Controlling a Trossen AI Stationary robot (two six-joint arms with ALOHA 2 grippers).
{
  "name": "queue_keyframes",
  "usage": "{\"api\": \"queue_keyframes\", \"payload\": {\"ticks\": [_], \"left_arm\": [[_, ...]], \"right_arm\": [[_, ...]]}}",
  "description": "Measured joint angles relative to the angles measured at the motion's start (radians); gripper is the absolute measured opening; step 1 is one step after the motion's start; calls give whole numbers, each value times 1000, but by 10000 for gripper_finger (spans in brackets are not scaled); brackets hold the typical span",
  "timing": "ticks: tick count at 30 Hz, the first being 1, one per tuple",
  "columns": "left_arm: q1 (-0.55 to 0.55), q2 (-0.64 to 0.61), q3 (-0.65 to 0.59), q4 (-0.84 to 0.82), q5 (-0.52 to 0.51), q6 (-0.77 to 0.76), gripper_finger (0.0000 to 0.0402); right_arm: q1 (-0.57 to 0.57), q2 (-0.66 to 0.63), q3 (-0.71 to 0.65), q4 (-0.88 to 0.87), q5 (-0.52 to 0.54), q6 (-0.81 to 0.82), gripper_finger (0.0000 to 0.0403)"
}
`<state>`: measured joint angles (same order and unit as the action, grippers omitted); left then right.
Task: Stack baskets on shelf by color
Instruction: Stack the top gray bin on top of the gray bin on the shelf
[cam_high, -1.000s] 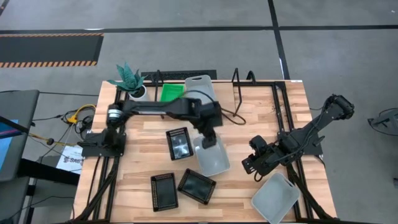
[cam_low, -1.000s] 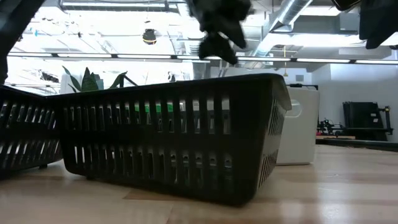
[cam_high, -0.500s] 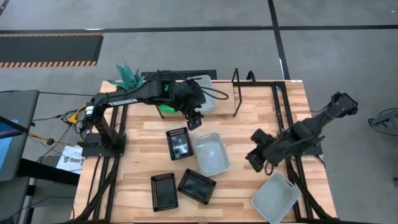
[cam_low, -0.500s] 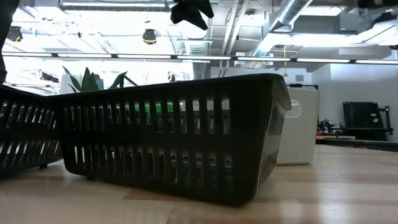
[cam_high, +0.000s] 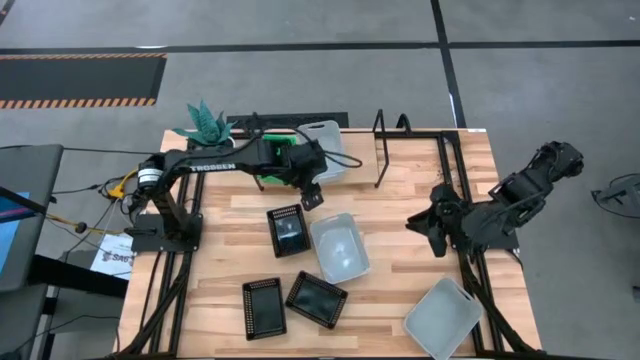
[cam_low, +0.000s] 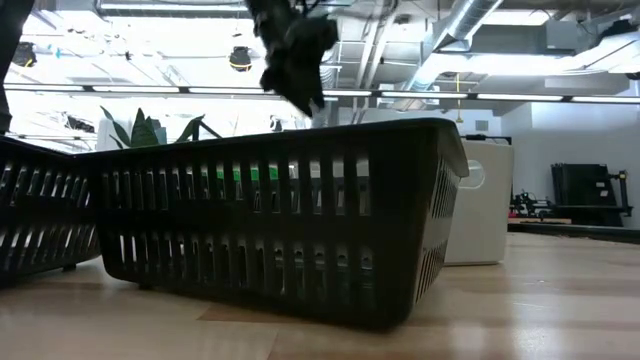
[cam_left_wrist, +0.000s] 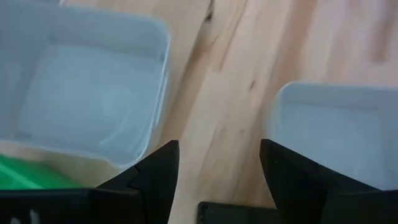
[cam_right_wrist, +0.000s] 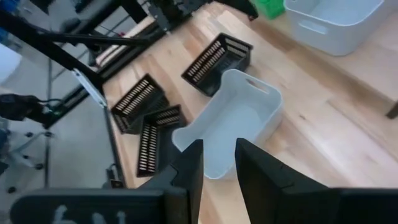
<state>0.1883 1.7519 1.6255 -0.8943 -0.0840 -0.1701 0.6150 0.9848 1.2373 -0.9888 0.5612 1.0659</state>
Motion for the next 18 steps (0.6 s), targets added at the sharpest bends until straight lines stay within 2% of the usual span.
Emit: {"api": "queue_keyframes", "payload": {"ticks": [10, 18], "left_arm": [[-22, 0, -193, 241, 44, -87, 212], [-66, 41, -237, 323, 27, -92, 212]], "right_arm": [[-2, 3, 0, -73, 13, -1, 118], [-2, 3, 0, -77, 12, 6, 118]]}}
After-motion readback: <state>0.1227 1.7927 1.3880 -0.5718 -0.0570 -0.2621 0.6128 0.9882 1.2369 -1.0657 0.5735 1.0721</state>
